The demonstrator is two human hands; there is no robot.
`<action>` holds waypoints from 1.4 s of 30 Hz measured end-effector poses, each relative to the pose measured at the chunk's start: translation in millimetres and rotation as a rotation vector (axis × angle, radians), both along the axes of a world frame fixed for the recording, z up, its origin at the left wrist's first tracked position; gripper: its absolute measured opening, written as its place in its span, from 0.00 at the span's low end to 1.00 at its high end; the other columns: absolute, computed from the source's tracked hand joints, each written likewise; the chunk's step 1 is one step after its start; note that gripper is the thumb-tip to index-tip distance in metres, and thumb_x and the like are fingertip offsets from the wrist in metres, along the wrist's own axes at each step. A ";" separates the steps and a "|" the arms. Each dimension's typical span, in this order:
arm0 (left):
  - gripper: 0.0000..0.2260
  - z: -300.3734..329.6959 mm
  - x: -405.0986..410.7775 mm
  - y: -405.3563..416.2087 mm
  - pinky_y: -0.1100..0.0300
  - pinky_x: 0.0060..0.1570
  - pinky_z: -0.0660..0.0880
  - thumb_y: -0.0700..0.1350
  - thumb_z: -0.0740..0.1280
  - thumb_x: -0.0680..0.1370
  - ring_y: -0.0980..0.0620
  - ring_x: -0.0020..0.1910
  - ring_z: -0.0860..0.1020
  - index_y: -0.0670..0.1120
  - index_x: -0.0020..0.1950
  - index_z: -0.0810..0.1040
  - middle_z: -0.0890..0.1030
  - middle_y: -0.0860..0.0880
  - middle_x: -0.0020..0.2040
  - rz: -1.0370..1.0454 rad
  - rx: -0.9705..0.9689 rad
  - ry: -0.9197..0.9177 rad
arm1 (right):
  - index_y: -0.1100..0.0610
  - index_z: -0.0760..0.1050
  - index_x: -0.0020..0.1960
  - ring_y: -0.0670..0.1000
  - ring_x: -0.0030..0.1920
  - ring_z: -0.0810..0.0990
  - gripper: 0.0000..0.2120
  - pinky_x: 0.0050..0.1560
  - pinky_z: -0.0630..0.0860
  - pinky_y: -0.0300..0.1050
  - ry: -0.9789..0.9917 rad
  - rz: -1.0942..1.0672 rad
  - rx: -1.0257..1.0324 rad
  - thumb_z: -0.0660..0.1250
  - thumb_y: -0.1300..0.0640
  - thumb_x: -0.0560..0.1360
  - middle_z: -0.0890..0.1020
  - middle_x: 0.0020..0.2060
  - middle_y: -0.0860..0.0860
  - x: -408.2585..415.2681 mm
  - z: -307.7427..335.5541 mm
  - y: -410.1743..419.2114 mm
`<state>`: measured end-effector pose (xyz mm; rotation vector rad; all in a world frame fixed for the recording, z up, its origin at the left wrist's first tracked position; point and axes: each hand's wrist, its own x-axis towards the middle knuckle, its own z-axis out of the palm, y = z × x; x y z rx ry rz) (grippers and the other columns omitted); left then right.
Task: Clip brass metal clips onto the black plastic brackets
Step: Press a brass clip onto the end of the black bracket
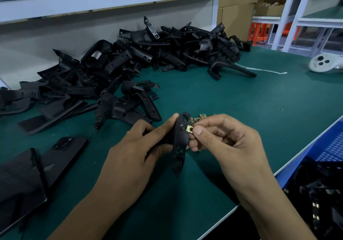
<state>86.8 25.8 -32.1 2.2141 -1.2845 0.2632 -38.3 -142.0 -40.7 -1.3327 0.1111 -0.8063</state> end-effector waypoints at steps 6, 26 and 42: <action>0.20 1.7 6.2 9.9 0.66 0.41 0.70 0.59 0.62 0.84 0.55 0.47 0.76 0.74 0.75 0.66 0.72 0.56 0.50 -0.085 0.041 0.087 | 0.61 0.83 0.47 0.52 0.36 0.83 0.02 0.41 0.81 0.41 -0.010 -0.061 0.097 0.72 0.66 0.76 0.85 0.38 0.59 -1.0 -0.6 -6.7; 0.26 10.3 -5.9 5.0 0.55 0.34 0.75 0.63 0.53 0.80 0.55 0.42 0.70 0.69 0.79 0.63 0.70 0.57 0.48 0.100 0.185 -0.084 | 0.63 0.83 0.46 0.54 0.35 0.85 0.01 0.41 0.81 0.42 0.071 0.005 -0.013 0.73 0.65 0.75 0.85 0.36 0.60 -1.8 4.0 0.8; 0.22 -1.4 -1.3 4.8 0.60 0.39 0.74 0.66 0.56 0.80 0.55 0.44 0.74 0.73 0.76 0.64 0.71 0.57 0.49 -0.074 0.099 0.044 | 0.64 0.76 0.54 0.57 0.34 0.85 0.12 0.39 0.82 0.46 0.054 0.198 0.121 0.74 0.63 0.73 0.84 0.36 0.64 -4.8 7.0 0.2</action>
